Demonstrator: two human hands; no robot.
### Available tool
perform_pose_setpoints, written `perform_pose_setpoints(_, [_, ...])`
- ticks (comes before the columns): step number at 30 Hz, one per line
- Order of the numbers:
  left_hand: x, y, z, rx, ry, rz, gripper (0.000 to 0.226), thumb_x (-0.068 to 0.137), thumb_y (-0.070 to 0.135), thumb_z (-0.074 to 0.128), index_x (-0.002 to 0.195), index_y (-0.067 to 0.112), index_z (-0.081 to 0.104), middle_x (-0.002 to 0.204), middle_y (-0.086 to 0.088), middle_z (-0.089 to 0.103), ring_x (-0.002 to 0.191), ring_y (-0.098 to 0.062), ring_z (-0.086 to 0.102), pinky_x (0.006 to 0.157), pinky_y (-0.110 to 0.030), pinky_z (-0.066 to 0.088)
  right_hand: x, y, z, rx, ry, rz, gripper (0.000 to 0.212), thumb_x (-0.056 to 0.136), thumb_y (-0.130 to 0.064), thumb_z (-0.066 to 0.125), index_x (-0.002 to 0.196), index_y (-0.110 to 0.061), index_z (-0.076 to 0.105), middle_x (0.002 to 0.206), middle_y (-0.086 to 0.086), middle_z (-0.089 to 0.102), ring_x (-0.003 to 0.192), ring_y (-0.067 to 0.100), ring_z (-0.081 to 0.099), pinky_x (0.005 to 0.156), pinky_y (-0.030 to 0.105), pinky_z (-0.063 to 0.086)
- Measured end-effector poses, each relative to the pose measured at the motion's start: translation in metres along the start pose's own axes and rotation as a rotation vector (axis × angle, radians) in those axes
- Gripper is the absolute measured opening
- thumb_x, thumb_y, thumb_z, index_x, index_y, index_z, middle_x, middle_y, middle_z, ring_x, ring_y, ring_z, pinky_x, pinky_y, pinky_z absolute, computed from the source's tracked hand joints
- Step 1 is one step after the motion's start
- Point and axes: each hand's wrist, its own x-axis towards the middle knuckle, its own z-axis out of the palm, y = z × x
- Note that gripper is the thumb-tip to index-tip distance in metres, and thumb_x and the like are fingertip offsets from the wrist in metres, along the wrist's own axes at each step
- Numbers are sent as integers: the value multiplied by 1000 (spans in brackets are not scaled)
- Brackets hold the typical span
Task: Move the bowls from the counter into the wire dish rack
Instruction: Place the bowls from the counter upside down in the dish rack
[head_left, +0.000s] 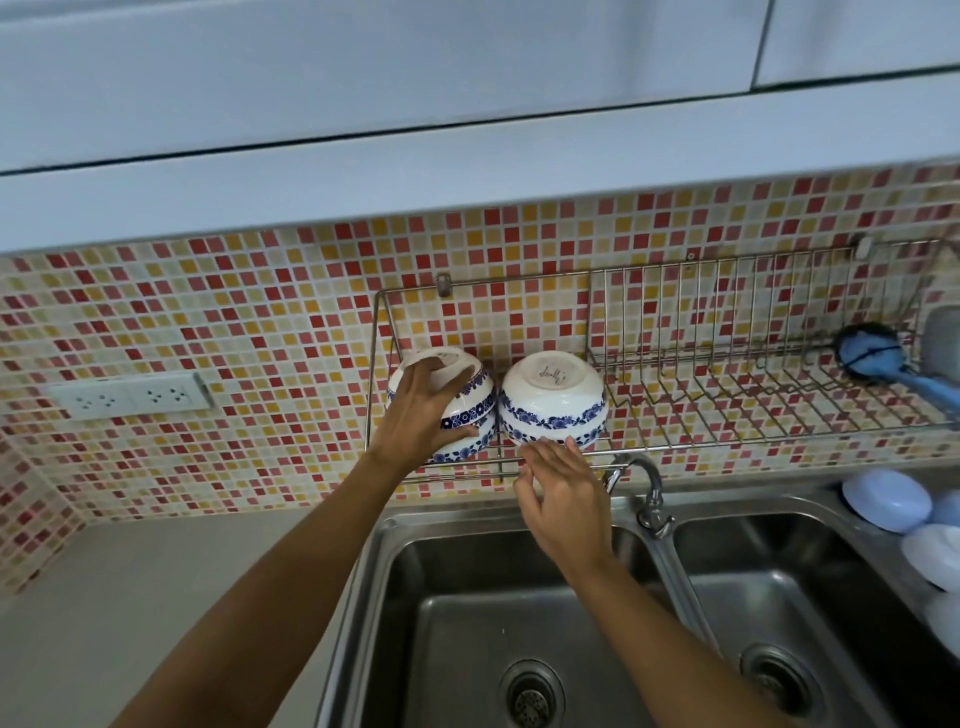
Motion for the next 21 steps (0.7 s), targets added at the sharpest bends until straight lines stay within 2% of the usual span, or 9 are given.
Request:
perform_pose_setpoints(5, [-5,-2,2,-99,2,-46,89,65,51,78,140,19,43,135,-20,41,126,-38,40,104,-48,42,1,-3,-2,-19,-17,11,34,90,-22,47,107,-8,73,108,7,73,100,15,69,105,40,46])
perform_pose_setpoints(11, [-12,2,2,-92,41,7,75,67,38,81,133,15,53,132,-23,48,123,-42,45,99,-52,45,1,-6,-5,-19,-38,15,36,90,-23,45,107,-8,72,108,7,73,100,16,69,106,40,45])
perform_pose_setpoints(15, [-16,0,7,-100,62,24,69,68,36,81,129,16,58,128,-20,54,119,-39,50,97,-53,49,1,-5,-5,-26,-52,20,35,89,-22,47,107,-7,72,108,7,73,100,15,69,106,39,44])
perform_pose_setpoints(19, [-17,0,9,-167,64,-28,75,71,41,77,138,21,48,135,-16,49,126,-34,42,102,-53,45,3,-7,-6,36,-55,41,33,89,-23,50,108,-8,72,111,6,72,102,16,69,104,39,46])
perform_pose_setpoints(21, [-19,-2,13,-252,70,-117,79,74,48,73,143,25,40,144,-10,42,134,-29,34,111,-49,37,10,-7,-10,155,-17,125,33,89,-23,55,116,-8,67,120,6,67,113,15,62,103,37,46])
